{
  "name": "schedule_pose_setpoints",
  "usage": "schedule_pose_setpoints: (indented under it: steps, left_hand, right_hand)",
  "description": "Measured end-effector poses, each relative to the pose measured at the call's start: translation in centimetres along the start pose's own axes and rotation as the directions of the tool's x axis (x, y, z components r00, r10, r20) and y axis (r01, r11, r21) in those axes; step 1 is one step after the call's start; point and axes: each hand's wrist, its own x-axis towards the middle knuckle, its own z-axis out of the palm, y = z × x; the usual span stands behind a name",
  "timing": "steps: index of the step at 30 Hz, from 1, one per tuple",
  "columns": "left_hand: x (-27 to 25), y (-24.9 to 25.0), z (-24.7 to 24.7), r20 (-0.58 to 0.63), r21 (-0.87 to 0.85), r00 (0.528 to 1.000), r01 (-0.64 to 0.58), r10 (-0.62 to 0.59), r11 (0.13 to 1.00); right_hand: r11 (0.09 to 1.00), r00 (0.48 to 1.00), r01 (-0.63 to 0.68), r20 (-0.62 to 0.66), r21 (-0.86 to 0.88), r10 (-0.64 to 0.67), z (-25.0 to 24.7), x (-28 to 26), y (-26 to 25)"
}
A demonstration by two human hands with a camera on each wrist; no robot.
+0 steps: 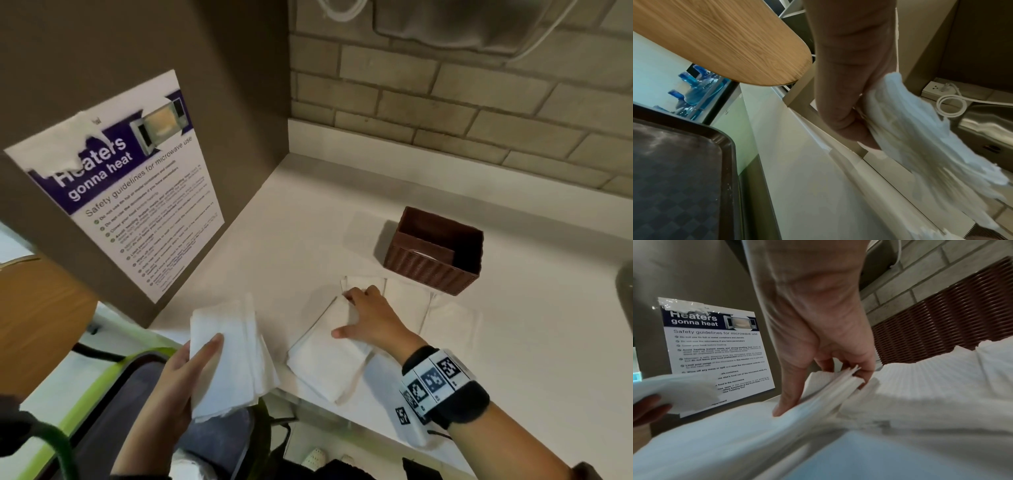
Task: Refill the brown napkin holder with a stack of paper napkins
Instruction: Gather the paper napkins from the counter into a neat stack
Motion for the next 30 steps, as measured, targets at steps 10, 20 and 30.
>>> schedule_pose_setpoints:
  steps: [10,20,30]
  left_hand:
    - [2.3,1.4,1.1,-0.025,0.036,0.999,-0.042,0.043,0.998]
    - [5.0,2.8,8.3,0.21,0.286,0.967,-0.2,0.143,0.937]
    - [4.3,2.5,15.8,0.444,0.344,0.886,-0.029,-0.135,0.939]
  right_hand:
    - [0.995,0.996,0.002,0.084,-0.103,0.006,-0.5,0.0,-1.0]
    - [0.948,0.913,0.261,0.273,0.184,-0.304,-10.6,-9.5,-4.4]
    - [0.97,0.975,0.193,0.086,0.147,-0.207,-8.2,-5.0,-2.4]
